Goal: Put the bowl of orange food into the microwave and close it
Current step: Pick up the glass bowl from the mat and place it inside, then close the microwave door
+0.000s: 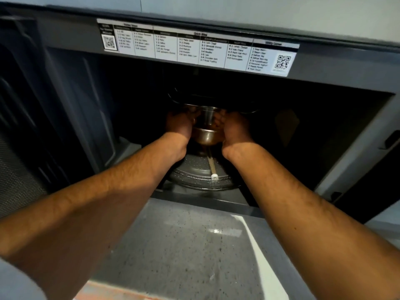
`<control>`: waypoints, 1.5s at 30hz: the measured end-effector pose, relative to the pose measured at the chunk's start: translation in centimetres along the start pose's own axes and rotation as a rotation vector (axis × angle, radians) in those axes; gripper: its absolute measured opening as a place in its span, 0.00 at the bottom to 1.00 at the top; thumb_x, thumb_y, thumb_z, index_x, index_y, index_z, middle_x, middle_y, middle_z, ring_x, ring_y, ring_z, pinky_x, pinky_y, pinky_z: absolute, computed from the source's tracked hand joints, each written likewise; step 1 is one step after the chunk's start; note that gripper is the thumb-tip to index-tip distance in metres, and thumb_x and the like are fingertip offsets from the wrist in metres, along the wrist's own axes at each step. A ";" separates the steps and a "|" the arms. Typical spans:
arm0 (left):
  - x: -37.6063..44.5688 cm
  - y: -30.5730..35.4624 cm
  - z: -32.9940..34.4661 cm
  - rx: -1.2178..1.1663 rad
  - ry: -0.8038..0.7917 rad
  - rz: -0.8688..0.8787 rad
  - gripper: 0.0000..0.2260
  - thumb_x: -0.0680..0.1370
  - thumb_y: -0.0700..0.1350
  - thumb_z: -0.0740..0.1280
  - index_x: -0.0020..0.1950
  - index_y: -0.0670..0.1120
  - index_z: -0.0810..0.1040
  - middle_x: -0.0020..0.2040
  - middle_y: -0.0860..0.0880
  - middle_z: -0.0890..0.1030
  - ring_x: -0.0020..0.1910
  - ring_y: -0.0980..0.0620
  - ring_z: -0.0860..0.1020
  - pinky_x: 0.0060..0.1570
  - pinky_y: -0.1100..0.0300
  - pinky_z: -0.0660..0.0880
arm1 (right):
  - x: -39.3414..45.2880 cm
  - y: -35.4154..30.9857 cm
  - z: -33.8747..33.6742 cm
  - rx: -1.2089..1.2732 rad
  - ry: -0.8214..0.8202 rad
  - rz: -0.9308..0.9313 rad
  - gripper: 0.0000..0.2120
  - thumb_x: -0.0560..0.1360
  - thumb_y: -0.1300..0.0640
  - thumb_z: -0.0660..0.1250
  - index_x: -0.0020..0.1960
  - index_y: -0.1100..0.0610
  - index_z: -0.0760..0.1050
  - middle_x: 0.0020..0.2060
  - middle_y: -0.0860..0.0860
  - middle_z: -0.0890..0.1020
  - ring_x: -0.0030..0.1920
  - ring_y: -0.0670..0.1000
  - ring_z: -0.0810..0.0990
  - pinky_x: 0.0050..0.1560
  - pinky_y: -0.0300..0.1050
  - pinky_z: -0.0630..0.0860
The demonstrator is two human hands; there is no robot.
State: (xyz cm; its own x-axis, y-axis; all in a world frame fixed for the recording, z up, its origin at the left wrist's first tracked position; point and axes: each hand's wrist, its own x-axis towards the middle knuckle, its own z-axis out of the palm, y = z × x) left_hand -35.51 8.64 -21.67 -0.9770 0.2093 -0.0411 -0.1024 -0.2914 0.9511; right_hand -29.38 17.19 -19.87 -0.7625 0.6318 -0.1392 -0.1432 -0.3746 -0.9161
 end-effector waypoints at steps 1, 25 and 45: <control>-0.1 0.1 -0.1 -0.005 0.002 0.004 0.13 0.83 0.40 0.55 0.45 0.49 0.77 0.44 0.50 0.82 0.42 0.53 0.80 0.41 0.57 0.76 | -0.1 0.0 0.0 0.006 0.002 0.006 0.14 0.82 0.63 0.58 0.41 0.55 0.75 0.37 0.51 0.79 0.34 0.47 0.78 0.29 0.36 0.75; -20.8 4.2 -5.0 0.779 -0.035 0.023 0.12 0.83 0.47 0.56 0.54 0.42 0.77 0.53 0.40 0.82 0.51 0.41 0.78 0.51 0.54 0.71 | -19.2 -2.1 -7.6 -1.304 -0.227 -0.230 0.33 0.81 0.50 0.64 0.81 0.61 0.58 0.82 0.58 0.61 0.83 0.59 0.53 0.82 0.50 0.53; -38.4 22.8 -14.7 1.635 -0.265 0.342 0.33 0.80 0.57 0.62 0.79 0.40 0.58 0.81 0.39 0.56 0.81 0.38 0.52 0.79 0.44 0.52 | -34.8 -14.6 -11.9 -1.727 -0.150 -0.494 0.38 0.79 0.44 0.67 0.82 0.56 0.56 0.83 0.57 0.58 0.83 0.61 0.53 0.82 0.60 0.55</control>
State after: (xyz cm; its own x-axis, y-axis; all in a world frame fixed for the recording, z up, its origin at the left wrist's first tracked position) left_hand -3.06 -19.73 -2.90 -0.8384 0.5346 0.1060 0.5444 0.8122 0.2096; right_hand 6.75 8.69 -6.13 -0.9164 0.3570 0.1812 0.3239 0.9271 -0.1884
